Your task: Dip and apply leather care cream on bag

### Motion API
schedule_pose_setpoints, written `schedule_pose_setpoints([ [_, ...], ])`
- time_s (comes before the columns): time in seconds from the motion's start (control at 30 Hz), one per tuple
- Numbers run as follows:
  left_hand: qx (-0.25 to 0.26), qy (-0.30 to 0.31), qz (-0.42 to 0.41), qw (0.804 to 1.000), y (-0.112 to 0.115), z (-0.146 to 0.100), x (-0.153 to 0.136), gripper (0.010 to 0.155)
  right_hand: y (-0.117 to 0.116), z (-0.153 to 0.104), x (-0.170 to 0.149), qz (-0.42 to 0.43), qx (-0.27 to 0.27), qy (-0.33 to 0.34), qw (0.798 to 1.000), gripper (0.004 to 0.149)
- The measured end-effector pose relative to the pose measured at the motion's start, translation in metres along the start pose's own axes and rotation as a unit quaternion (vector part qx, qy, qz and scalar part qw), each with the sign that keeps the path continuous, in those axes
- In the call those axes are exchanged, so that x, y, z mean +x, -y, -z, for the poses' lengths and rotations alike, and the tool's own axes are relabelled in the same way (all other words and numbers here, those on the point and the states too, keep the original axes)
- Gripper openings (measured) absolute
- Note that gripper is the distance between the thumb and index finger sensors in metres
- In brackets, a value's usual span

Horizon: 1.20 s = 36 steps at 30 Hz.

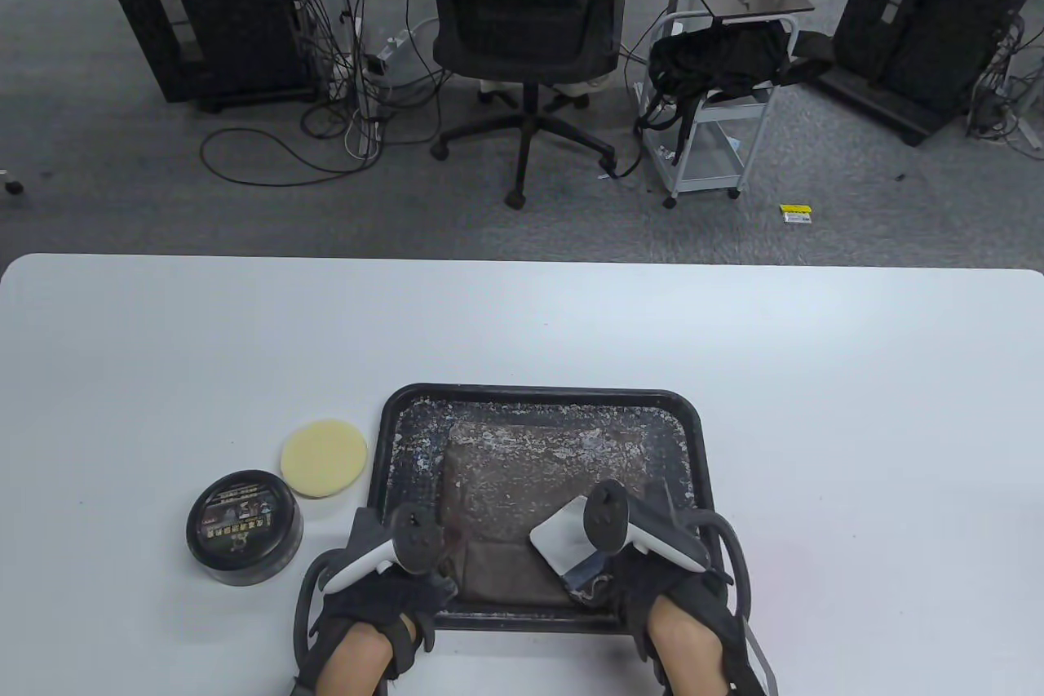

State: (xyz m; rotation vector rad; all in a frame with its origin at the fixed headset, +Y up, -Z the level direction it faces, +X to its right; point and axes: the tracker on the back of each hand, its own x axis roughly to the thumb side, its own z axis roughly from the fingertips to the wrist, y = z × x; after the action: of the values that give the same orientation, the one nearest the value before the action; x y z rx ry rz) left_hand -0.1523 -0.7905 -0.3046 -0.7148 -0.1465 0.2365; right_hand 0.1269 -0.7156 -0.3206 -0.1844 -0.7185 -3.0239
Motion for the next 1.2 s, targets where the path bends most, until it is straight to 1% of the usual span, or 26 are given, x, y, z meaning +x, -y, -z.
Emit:
schedule_pose_setpoints([
  [0.13, 0.000, 0.001, -0.001, 1.000, 0.000, 0.000, 0.000, 0.070, 0.001, 0.000, -0.003, -0.013, 0.001, -0.015, 1.000, 0.048],
  [0.2, 0.000, 0.000, -0.001, 1.000, 0.000, 0.000, 0.000, 0.070, 0.001, 0.000, -0.006, -0.010, -0.001, -0.023, 1.000, 0.048],
  [0.33, 0.000, 0.000, 0.000, 1.000, 0.000, 0.000, 0.000, 0.070, -0.002, 0.003, -0.015, 0.000, 0.016, -0.047, 0.999, 0.048],
  [0.47, 0.000, 0.000, 0.000, 1.000, 0.000, 0.000, 0.000, 0.070, -0.003, 0.005, -0.023, 0.000, 0.013, -0.066, 0.998, 0.048],
  [0.57, 0.000, 0.000, 0.000, 1.000, 0.001, 0.000, 0.000, 0.070, -0.004, 0.007, -0.029, 0.015, 0.017, -0.071, 0.997, 0.048],
  [0.9, 0.000, 0.000, 0.001, 1.000, 0.001, 0.001, 0.000, 0.070, -0.007, 0.012, -0.048, 0.052, -0.004, -0.072, 0.996, 0.048],
  [0.97, 0.000, 0.000, 0.000, 1.000, 0.001, 0.001, 0.000, 0.070, -0.006, 0.012, -0.051, 0.057, -0.018, -0.067, 0.996, 0.048],
  [1.03, 0.000, 0.000, 0.001, 1.000, 0.001, 0.001, 0.000, 0.070, -0.004, 0.012, -0.053, 0.060, -0.044, -0.061, 0.995, 0.049],
  [1.07, 0.000, 0.000, 0.001, 1.000, 0.001, 0.001, 0.000, 0.070, -0.001, 0.012, -0.055, 0.063, -0.077, -0.049, 0.994, 0.049],
  [1.2, -0.001, 0.000, 0.000, 1.000, 0.001, 0.001, 0.000, 0.070, 0.006, 0.009, -0.059, 0.082, -0.159, -0.046, 0.983, 0.049],
])
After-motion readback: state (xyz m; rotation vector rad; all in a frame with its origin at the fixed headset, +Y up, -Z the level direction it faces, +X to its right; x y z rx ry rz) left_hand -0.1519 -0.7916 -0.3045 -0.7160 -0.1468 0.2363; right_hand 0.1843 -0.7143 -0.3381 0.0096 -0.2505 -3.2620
